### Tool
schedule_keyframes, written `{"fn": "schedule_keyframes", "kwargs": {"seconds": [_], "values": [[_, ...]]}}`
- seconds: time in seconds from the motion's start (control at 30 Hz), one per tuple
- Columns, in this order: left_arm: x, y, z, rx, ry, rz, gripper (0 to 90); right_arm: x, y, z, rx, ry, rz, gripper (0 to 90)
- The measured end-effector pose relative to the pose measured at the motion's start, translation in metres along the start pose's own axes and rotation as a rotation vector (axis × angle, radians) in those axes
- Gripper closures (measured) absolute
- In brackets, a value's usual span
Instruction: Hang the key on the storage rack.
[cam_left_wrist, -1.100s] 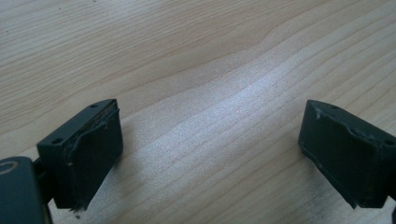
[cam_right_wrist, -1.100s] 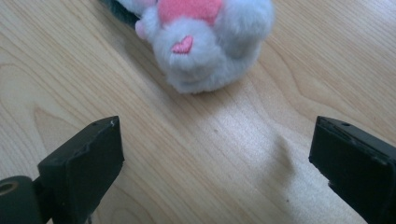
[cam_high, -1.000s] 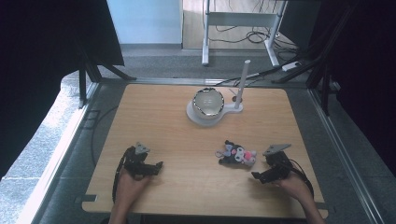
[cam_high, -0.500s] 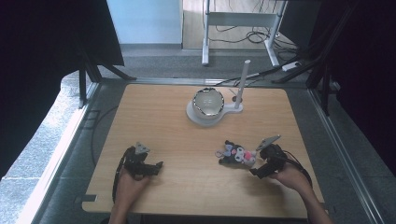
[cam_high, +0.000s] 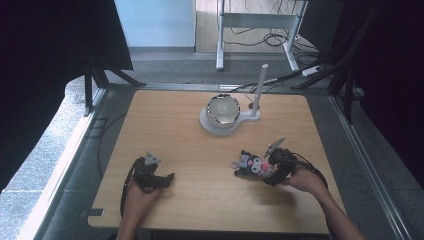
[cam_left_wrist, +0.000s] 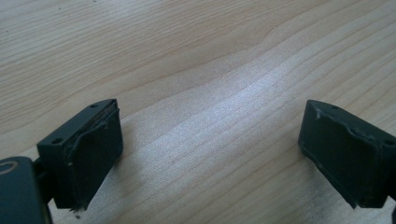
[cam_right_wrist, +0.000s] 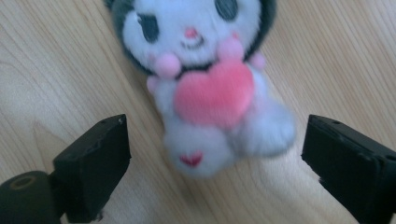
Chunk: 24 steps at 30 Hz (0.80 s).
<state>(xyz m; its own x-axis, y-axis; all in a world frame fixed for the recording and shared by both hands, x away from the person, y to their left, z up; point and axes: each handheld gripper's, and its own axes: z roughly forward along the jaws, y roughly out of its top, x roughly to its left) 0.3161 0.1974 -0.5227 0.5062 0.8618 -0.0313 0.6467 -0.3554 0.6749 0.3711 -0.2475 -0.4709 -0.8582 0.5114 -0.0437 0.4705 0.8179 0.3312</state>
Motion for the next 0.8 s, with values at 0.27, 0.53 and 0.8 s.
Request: {"fn": "schedule_keyframes", "kwargs": {"seconds": [0.27,0.53,0.8], "values": [[0.0,0.0,0.0,0.0,0.0,0.0,6.3,0.0,0.028,0.007,0.098,0.029,-0.102,13.3],[0.0,0.0,0.0,0.0,0.0,0.0,6.3,0.001,0.051,0.014,0.208,0.026,-0.173,24.8],[0.0,0.0,0.0,0.0,0.0,0.0,6.3,0.002,0.06,0.025,0.266,0.039,-0.2,37.2]]}}
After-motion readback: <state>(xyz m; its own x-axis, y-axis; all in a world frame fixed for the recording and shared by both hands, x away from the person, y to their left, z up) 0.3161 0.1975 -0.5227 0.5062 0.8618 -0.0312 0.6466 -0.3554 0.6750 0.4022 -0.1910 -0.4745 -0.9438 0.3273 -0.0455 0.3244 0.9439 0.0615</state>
